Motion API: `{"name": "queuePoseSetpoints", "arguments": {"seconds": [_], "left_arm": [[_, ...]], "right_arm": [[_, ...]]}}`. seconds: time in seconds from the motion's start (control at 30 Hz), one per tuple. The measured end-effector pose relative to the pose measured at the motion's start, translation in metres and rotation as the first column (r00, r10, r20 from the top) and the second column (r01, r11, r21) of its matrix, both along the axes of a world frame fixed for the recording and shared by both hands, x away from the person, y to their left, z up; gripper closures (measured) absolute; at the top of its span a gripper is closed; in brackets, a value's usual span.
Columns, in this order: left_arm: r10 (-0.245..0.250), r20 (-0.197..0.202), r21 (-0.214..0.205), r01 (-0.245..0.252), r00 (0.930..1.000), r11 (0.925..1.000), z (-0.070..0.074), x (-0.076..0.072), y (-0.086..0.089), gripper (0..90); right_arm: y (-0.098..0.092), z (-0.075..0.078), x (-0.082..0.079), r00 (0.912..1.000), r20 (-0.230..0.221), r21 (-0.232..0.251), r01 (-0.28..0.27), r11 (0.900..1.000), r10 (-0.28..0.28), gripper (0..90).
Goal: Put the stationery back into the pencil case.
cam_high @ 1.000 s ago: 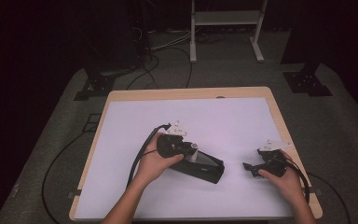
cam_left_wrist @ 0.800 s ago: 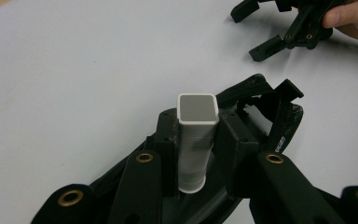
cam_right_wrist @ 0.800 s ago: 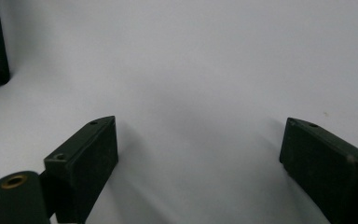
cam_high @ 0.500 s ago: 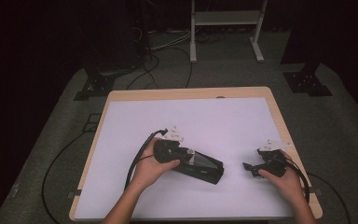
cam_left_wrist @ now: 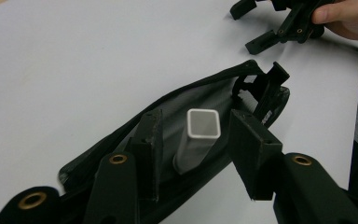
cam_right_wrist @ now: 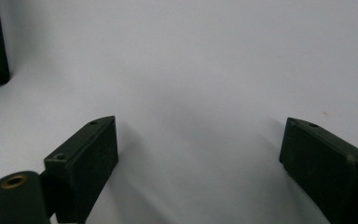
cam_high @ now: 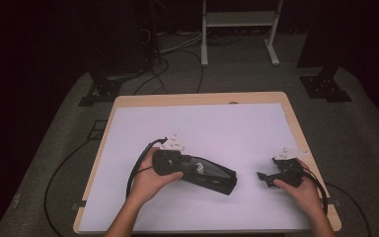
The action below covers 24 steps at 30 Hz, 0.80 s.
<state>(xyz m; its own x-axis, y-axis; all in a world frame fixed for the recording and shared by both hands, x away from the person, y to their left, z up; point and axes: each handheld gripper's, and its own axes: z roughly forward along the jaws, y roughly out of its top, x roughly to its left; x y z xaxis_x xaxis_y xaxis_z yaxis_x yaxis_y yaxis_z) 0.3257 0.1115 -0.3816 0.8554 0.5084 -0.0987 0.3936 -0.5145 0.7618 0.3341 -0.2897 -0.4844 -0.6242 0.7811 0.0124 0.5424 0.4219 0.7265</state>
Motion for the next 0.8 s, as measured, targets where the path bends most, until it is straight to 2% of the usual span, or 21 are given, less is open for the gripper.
{"name": "queuePoseSetpoints", "arguments": {"seconds": [0.13, 0.43, 0.8], "left_arm": [[0.026, 0.002, -0.001, -0.026, 0.9997, 0.9997, 0.0, -0.002, 0.012, 51.0], [0.054, 0.023, 0.047, -0.055, 0.9983, 0.9974, -0.004, -0.01, 0.036, 39.6], [0.134, 0.023, 0.098, -0.136, 0.9907, 0.9858, -0.025, -0.021, 0.074, 26.8]], "right_arm": [[0.0, 0.0, 0.0, 1.0, 0.0, 0.0, 0.0, 1.0, 0.0, 10.2], [0.0, 0.0, 0.0, 1.0, 0.0, 0.001, 0.0, 1.0, 0.0, 10.2], [0.0, 0.0, 0.0, 1.0, 0.001, 0.0, -0.001, 1.0, 0.001, 10.2]]}}
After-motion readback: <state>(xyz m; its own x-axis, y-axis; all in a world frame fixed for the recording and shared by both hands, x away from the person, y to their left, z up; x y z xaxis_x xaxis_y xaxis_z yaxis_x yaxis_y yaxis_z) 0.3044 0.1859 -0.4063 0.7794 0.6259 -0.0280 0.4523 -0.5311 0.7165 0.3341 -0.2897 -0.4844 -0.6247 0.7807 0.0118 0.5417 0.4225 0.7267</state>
